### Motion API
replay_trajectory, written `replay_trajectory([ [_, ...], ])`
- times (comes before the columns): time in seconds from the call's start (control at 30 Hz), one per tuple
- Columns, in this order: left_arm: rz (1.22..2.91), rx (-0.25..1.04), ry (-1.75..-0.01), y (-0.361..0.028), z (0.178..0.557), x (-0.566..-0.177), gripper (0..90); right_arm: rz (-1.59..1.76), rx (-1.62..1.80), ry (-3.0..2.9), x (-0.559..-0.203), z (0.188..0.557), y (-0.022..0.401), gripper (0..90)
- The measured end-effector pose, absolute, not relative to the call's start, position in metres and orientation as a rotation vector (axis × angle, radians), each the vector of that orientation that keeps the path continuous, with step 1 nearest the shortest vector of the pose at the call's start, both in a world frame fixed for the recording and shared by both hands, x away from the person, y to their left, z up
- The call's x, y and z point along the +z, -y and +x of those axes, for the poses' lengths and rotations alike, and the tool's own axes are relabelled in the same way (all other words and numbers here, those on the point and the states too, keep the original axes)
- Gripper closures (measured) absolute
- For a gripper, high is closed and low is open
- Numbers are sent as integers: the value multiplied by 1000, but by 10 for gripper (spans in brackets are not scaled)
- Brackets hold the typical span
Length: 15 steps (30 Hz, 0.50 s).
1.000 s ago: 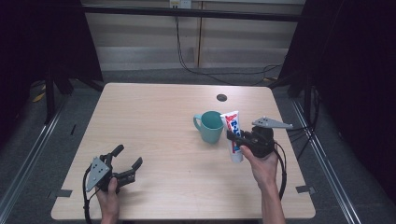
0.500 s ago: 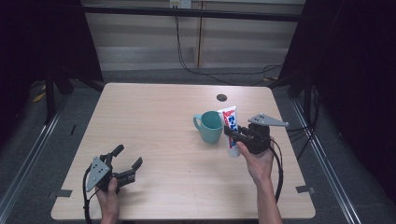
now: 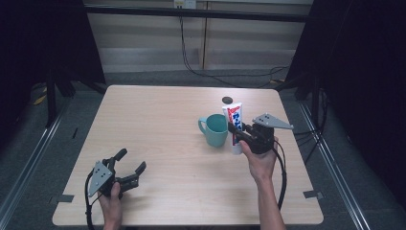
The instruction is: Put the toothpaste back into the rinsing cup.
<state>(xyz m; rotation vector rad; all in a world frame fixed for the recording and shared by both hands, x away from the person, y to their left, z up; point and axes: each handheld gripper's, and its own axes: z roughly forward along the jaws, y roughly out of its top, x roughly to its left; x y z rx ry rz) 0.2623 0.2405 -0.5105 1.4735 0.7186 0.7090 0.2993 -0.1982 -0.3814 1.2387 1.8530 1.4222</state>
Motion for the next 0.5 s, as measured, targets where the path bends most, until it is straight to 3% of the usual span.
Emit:
replay_trajectory([
  [0.5, 1474, 708, -718, -241, 262, -510, 155, 1190, 1459, -1808, -365, 310, 197, 690],
])
